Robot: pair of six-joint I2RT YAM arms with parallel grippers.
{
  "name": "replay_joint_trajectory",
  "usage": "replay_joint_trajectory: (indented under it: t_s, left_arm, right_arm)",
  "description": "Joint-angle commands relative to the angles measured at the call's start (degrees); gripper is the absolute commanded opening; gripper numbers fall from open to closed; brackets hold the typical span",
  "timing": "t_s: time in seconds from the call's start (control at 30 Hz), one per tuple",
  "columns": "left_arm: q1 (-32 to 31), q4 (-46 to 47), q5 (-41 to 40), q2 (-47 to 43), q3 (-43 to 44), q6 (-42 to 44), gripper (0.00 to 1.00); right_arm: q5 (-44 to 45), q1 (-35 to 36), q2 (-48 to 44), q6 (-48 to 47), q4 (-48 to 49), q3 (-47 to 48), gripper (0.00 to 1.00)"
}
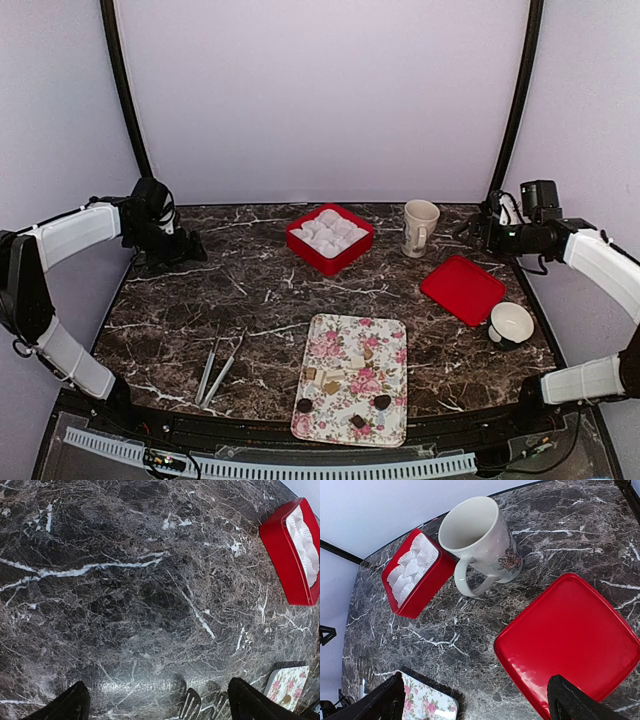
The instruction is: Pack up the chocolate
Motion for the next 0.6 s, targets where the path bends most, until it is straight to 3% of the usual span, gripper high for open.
replay_joint_trajectory:
  t_s: [0.0, 0.27, 0.57]
  left_arm:
    - [-2.1, -3.8, 0.6, -0.5, 0.1, 0.4, 0.99]
    - [-5.3, -5.6, 5.1, -6.0, -6.5, -1.0, 0.99]
    - [-5.9, -6.1, 8.0, -12.5, -14.6, -4.5, 0.99]
  right_arm:
    - [-4.4, 1.1, 1.4, -1.7, 3.6, 0.3, 1.00]
    - [-8.1, 9.1, 6.9, -8.3, 3.7, 5.2, 1.00]
    - [-5.0, 28.9, 22.7, -20.9, 3.3, 18.7, 0.99]
